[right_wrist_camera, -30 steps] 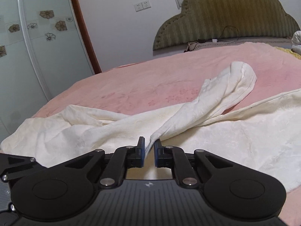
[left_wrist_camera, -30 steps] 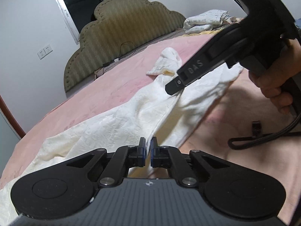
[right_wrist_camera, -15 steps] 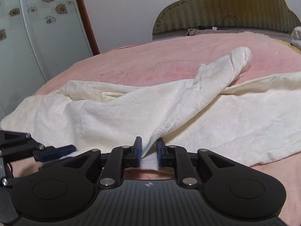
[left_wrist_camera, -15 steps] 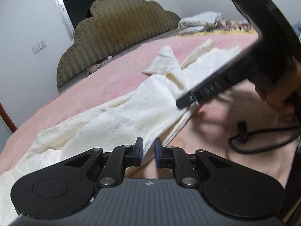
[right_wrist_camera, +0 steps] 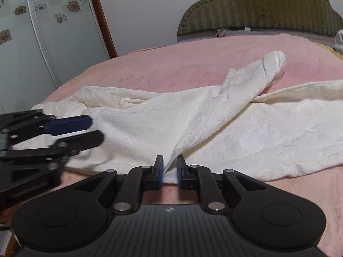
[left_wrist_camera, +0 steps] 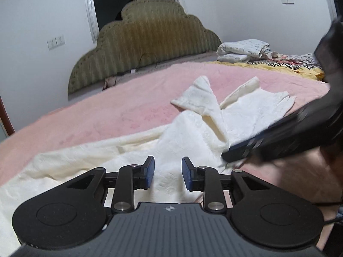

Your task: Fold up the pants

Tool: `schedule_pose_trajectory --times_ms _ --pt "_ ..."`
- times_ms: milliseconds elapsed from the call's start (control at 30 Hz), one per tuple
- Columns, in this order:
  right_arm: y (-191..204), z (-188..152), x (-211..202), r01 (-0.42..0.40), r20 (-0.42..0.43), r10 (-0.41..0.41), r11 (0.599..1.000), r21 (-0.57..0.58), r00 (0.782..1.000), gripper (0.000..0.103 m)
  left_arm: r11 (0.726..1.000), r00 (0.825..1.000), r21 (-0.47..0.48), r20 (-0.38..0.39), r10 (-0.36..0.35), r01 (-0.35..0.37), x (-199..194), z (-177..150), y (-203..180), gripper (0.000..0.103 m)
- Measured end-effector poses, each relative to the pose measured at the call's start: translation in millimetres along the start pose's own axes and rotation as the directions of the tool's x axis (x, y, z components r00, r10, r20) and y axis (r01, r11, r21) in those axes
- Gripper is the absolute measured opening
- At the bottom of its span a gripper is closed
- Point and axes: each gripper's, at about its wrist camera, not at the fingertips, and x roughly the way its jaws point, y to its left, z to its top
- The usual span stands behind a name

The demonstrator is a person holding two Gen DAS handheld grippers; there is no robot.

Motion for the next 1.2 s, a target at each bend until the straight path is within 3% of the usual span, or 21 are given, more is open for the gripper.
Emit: schedule_pose_trajectory --times_ms 67,200,267,367,433,467,533,567,633,667,767,833,1000,1067,1133,1200 --pt "-12 8 -13 0.017 0.039 -0.017 1.0 0.004 0.999 0.018 1.0 1.0 0.006 -0.013 0.012 -0.012 9 -2 -4 0.038" --pt "-58 32 -18 0.184 0.106 -0.184 0.983 0.013 0.977 0.018 0.997 0.999 0.07 -0.039 0.03 -0.027 18 -12 -18 0.039" --pt "-93 46 -3 0.248 0.06 -0.25 0.968 0.042 0.966 0.018 0.994 0.998 0.099 -0.037 0.044 -0.04 19 -13 -22 0.039" --pt "-135 62 27 0.276 -0.026 -0.275 0.96 0.039 0.961 0.018 0.993 0.998 0.108 -0.044 0.045 -0.04 21 -14 -24 0.04" --pt "-158 70 37 0.312 -0.018 -0.311 0.946 0.094 0.95 0.018 0.994 0.998 0.105 -0.048 0.044 -0.039 22 -15 -23 0.04" --pt "-170 74 36 0.381 0.001 -0.386 0.911 0.157 0.922 0.018 0.994 0.998 0.102 -0.05 0.044 -0.038 22 -15 -23 0.041" --pt "-174 79 27 0.55 0.016 -0.571 0.798 0.248 0.821 0.021 0.995 0.997 0.094 -0.06 0.04 -0.034 25 -15 -22 0.042" --pt "-162 80 24 0.556 0.056 -0.579 0.802 0.217 0.813 0.021 0.995 0.997 0.089 -0.066 0.039 -0.033 26 -15 -20 0.044" --pt "-125 86 30 0.452 0.099 -0.456 0.89 0.059 0.884 0.024 0.997 0.997 0.073 -0.07 0.044 -0.039 27 -15 -19 0.049" --pt "-107 87 38 0.406 0.097 -0.402 0.914 -0.021 0.91 0.03 0.997 0.996 0.063 -0.072 0.047 -0.042 27 -15 -17 0.052" --pt "-66 99 71 0.322 0.087 -0.312 0.934 -0.155 0.946 0.047 0.999 0.996 0.016 -0.082 0.038 -0.037 28 -15 -9 0.06" --pt "-56 111 96 0.306 0.055 -0.301 0.935 -0.182 0.952 0.057 0.999 0.996 -0.032 -0.091 0.007 -0.01 29 -15 -1 0.061" --pt "-69 132 153 0.388 -0.059 -0.411 0.892 -0.231 0.91 0.055 0.991 0.994 -0.132 -0.106 -0.036 0.022 32 -18 16 0.07" --pt "-79 134 157 0.397 -0.071 -0.419 0.892 -0.215 0.905 0.026 0.991 0.994 -0.135 -0.104 -0.035 0.021 31 -17 16 0.071" --pt "-90 137 141 0.374 -0.045 -0.382 0.919 -0.121 0.923 0.013 0.992 0.995 -0.122 -0.098 -0.023 0.011 29 -17 13 0.071" --pt "-105 137 114 0.354 0.015 -0.354 0.935 -0.012 0.935 0.012 0.996 0.996 -0.088 -0.084 0.01 -0.018 25 -17 7 0.071"
